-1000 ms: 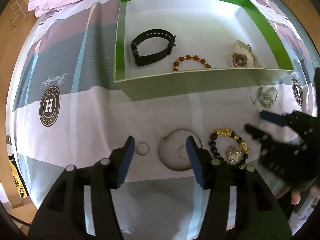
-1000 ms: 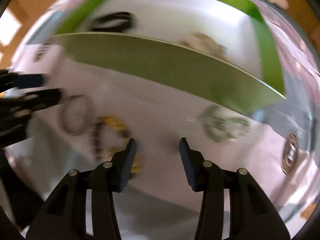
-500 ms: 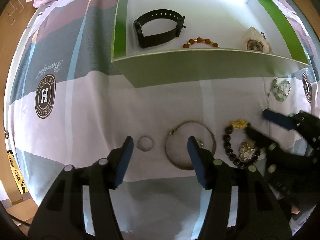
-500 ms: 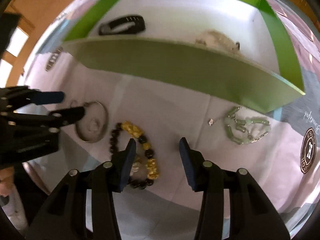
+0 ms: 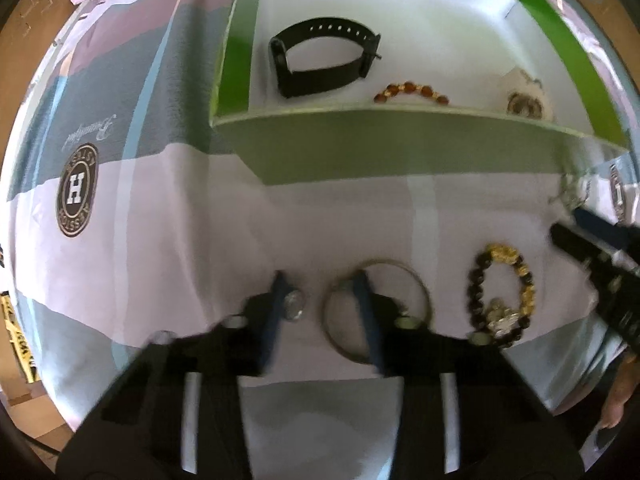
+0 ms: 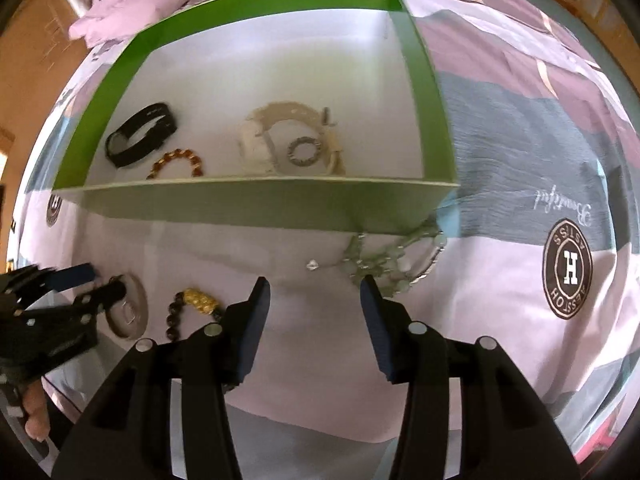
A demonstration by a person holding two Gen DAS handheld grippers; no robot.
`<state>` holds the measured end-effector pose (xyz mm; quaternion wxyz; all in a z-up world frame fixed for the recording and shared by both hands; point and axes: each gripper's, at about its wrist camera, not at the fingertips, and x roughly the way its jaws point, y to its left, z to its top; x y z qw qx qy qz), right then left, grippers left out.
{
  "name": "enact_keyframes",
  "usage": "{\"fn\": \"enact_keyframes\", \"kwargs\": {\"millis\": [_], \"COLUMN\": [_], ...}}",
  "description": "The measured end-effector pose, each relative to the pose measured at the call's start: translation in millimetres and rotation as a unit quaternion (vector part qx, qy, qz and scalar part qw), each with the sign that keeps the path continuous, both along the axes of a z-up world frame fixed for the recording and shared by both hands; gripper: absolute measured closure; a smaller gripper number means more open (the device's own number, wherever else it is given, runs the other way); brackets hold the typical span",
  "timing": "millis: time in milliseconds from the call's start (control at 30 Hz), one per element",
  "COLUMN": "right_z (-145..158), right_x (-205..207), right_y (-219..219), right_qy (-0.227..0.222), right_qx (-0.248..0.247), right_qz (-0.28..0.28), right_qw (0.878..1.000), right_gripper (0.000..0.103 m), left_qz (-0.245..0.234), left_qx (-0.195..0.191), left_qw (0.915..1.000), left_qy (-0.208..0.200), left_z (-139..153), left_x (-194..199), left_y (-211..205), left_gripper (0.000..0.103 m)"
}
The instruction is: Organize jewelry
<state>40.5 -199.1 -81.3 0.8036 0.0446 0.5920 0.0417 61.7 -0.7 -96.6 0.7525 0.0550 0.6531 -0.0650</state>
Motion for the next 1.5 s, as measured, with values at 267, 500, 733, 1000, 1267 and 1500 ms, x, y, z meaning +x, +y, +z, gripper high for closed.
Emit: {"fn": "enact_keyframes", "kwargs": {"millis": [267, 500, 733, 1000, 1267, 1500], "right_z": [-12, -17, -4, 30, 34, 23], "right_x": [-13, -9, -3, -20, -24, -16], "right_y": [30, 29, -5, 1, 9, 2], "right_qy": [0.012, 0.015, 0.0, -0.034, -0.039, -0.036], "right_qx": [0.015, -0.014, 0.019, 0.103, 0.105, 0.041], "right_qz": [0.077, 0.057, -0.004, 0.051, 0.052, 0.025], "right_qw": [0.997, 0.998, 1.0, 0.993, 0.992, 0.998], "right_gripper": [0.055, 0.094, 0.094, 0.094, 0.093, 0.077], "left_qz": [0.038, 0.046, 0.042, 0.044, 0.047, 0.048], "left_qx": [-0.047, -0.085, -0.084, -0.071, -0.058, -0.046], "left_qw": [0.9981, 0.9946, 0.9945, 0.9955, 0.9962, 0.997], "left_qy": [-0.009, -0.038, -0.047, -0.045, -0.044, -0.039], "left_z": [4, 25, 32, 24, 20, 17], "left_x": [7, 5, 3, 7, 7, 7], "left_y": [20, 31, 36, 17, 14, 17], "left_gripper": [0.089, 0.089, 0.089, 0.083, 0.072, 0.071]}}
